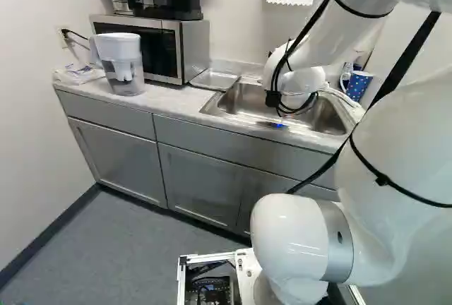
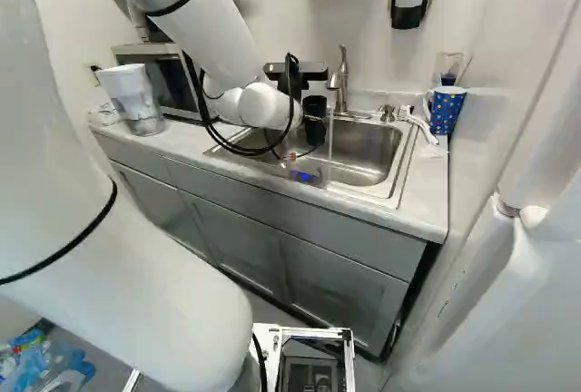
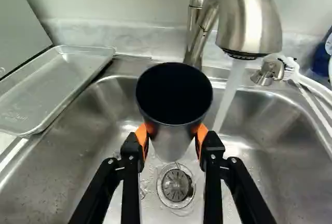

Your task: Rinse the cup and place it in the tray

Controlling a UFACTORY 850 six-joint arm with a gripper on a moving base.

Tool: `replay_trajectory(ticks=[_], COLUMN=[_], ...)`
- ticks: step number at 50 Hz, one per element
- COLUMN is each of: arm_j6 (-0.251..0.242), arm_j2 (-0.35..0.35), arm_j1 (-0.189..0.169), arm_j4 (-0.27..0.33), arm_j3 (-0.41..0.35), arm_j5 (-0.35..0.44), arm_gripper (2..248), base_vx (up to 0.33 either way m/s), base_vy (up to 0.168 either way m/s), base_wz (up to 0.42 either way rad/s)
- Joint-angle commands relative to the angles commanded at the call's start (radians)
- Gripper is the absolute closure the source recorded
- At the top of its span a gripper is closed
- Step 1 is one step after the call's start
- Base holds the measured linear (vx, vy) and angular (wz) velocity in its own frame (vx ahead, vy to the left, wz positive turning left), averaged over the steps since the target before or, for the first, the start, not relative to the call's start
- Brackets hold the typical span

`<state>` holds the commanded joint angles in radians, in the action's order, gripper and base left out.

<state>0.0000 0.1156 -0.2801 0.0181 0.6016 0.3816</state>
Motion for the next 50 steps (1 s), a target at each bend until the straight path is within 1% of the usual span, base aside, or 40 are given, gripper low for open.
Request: replay_trajectory(ticks=[27,33,50], arm_j6=[0.0,0.0,0.0], arm_j2=[0.024,0.022,0.022], arm_j1=[-0.066,-0.072,-0.072], arm_j4=[0.0,0.0,0.0], arm_j3=[-0.023,-0.021,-0.021], arm_j5=[0.0,0.0,0.0], arm_gripper=[137,137,137], base_vx=[0.0,0.0,0.0], base_vy=[0.0,0.0,0.0], base_wz=[0.0,0.0,0.0])
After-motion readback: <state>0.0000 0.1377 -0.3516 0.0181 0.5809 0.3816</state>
